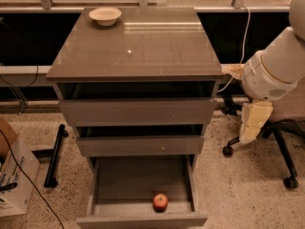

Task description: Pick apple from bottom drawer and place on counter

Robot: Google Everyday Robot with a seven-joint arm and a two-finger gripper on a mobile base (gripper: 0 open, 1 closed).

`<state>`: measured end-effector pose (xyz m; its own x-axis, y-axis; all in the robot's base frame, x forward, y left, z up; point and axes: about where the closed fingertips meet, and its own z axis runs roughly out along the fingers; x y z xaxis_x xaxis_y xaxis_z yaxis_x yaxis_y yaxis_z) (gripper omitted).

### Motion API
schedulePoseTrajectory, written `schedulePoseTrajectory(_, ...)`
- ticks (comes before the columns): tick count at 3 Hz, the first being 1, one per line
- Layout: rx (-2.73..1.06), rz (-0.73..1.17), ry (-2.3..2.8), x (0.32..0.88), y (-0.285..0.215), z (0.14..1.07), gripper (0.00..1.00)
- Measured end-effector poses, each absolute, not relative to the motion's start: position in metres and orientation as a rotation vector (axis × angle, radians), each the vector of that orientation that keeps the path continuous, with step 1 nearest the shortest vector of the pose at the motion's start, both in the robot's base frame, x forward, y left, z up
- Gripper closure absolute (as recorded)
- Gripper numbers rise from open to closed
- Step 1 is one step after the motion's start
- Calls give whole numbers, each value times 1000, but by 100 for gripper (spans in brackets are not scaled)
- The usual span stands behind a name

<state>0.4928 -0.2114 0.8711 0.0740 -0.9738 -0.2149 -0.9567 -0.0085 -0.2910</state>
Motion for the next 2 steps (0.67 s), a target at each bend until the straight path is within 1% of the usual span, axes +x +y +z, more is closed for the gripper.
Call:
schedulePoseTrajectory(1, -1994, -59, 1916, 493, -203, 863, 0)
schedulePoseTrajectory(2, -1966, 49, 1868, 501, -192, 830, 0)
